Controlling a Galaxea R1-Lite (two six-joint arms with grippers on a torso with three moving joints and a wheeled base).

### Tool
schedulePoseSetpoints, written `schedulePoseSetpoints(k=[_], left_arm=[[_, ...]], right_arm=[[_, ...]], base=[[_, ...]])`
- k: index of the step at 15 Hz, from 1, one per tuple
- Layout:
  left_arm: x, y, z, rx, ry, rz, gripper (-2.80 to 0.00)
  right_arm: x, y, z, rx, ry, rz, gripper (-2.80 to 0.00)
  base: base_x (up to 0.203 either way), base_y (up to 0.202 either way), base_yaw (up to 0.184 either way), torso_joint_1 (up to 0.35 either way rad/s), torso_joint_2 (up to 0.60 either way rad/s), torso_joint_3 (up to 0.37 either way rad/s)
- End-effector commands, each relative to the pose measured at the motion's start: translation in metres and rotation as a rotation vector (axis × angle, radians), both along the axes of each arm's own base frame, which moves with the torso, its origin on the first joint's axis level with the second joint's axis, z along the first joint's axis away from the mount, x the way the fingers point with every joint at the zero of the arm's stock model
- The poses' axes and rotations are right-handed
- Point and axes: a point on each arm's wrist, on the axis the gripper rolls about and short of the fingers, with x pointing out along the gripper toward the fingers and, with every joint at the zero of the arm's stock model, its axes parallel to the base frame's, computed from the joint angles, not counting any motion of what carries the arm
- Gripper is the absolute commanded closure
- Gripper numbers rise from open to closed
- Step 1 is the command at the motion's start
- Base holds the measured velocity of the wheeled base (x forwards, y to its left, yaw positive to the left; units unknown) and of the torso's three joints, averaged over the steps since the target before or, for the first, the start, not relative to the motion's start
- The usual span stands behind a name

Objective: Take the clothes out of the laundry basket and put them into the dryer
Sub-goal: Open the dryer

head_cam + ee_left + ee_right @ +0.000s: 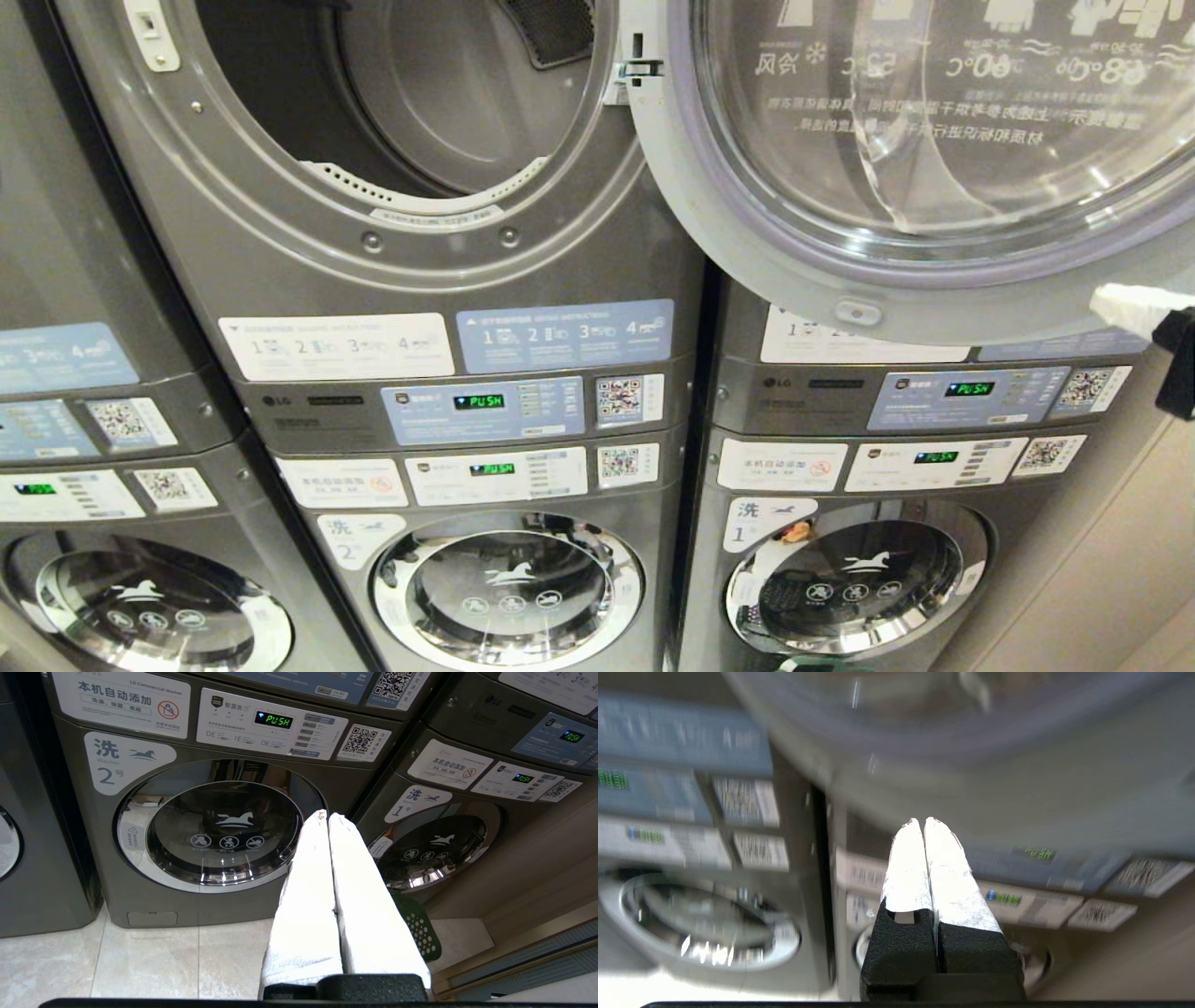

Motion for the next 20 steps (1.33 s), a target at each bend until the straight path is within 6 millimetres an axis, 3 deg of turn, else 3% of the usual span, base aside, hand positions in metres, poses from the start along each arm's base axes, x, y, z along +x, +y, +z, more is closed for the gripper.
schedulePoseSetpoints(k=[1, 7, 10, 13, 17, 20], left_arm=[[0.0, 0.0, 0.0, -0.002, 0.0, 0.001, 0.0], [-0.005, 0.0, -0.001, 0.007, -0.052, 0.004, 0.0], [-0.005, 0.003, -0.008, 0.04, -0.091, 0.147, 0.0], [-0.003, 0.004, -0.009, 0.066, -0.094, 0.186, 0.0], [-0.003, 0.004, -0.009, 0.064, -0.083, 0.177, 0.0], [-0.004, 0.004, -0.01, 0.057, -0.109, 0.169, 0.0]], right_arm=[[-0.013, -0.002, -0.019, -0.009, 0.039, 0.0, 0.0], [-0.093, -0.017, -0.126, -0.061, 0.175, 0.007, 0.0], [-0.127, -0.021, -0.161, -0.031, 0.124, 0.094, 0.0], [-0.153, -0.026, -0.184, 0.004, 0.152, 0.102, 0.0], [-0.152, -0.026, -0.195, -0.04, 0.287, -0.085, 0.0], [-0.154, -0.025, -0.194, -0.043, 0.194, -0.137, 0.0]], base=[[0.0, 0.0, 0.0, 0.0, 0.0, 0.0], [0.0, 0.0, 0.0, 0.0, 0.0, 0.0], [0.0, 0.0, 0.0, 0.0, 0.0, 0.0], [0.0, 0.0, 0.0, 0.0, 0.0, 0.0], [0.0, 0.0, 0.0, 0.0, 0.0, 0.0], [0.0, 0.0, 0.0, 0.0, 0.0, 0.0]])
